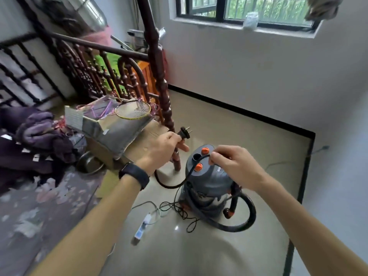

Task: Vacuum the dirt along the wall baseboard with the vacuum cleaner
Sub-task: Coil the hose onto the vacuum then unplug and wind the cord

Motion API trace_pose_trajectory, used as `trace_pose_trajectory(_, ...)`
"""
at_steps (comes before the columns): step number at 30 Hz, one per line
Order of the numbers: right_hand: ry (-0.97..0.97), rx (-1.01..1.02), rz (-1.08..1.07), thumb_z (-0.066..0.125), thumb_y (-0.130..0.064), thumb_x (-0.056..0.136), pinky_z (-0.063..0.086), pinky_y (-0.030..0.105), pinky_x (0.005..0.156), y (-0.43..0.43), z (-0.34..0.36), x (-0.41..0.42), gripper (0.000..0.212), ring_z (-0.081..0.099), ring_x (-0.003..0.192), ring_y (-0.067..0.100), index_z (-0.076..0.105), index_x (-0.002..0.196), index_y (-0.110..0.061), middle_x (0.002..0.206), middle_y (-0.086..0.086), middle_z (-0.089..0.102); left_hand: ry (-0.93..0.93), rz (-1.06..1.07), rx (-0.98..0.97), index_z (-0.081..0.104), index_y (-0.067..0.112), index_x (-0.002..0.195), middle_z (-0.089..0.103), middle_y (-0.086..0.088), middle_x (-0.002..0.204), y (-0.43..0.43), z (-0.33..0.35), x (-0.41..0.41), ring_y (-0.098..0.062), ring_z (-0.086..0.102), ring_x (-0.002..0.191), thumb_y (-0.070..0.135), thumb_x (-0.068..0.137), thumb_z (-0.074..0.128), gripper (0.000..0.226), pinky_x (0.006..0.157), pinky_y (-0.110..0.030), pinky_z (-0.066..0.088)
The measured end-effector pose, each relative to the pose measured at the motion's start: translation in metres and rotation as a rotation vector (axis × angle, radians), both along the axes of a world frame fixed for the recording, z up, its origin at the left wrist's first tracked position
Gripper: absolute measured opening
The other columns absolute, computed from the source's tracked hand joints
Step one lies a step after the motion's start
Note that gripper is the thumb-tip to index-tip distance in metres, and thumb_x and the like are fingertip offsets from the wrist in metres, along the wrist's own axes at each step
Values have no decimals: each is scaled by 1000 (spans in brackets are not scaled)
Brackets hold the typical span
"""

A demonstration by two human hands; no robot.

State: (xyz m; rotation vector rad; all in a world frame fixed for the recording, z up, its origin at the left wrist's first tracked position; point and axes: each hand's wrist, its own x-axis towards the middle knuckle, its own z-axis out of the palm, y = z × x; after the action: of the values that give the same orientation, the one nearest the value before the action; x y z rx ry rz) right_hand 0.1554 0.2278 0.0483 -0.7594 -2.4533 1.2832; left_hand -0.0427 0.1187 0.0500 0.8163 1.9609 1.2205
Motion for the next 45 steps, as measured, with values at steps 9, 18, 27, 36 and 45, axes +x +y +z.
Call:
trace_pose_trajectory(9,86,133,-67,65,-35,101,40,10,60,-27,-6,-10,19,57,62,-6,74,87,-25,60,-22,57,-227,-104,-53,57,4,104,61,-3,68,-26,-34,29,-12,58,49,29,106,43,29,45,-21,45)
trace_pose_trajectory(18,-335,-179,-44,49,-74,93,49,20,57,-22,-102,18,64,59,48,11,56,47,-30,51,-4,60,-372,567,273,41,23,77,27,11,49,-89,-12,-126,-3,19,32,32,106,39,31,33,-13,14)
trace_pose_trajectory(27,-489,-95,-342,36,-72,94,39,32,61,-41,-203,68,56,61,71,25,54,60,-32,63,-7,60,-168,775,249,39,22,78,44,3,61,-144,-20,-181,-7,25,33,31,101,40,25,36,-13,19)
trace_pose_trajectory(36,-113,11,-8,41,-25,107,36,25,54,-102,-97,-80,27,52,59,8,45,80,-26,67,-7,54,-701,176,-127,54,8,103,75,-7,82,-90,-90,-10,-15,62,63,29,108,35,29,54,-27,54)
trace_pose_trajectory(45,-200,51,116,52,-39,106,43,29,62,-112,-102,-54,30,56,64,16,52,78,-28,68,-4,61,-962,592,356,42,20,75,35,7,50,-88,-67,-53,-9,29,35,30,109,27,38,46,-27,32)
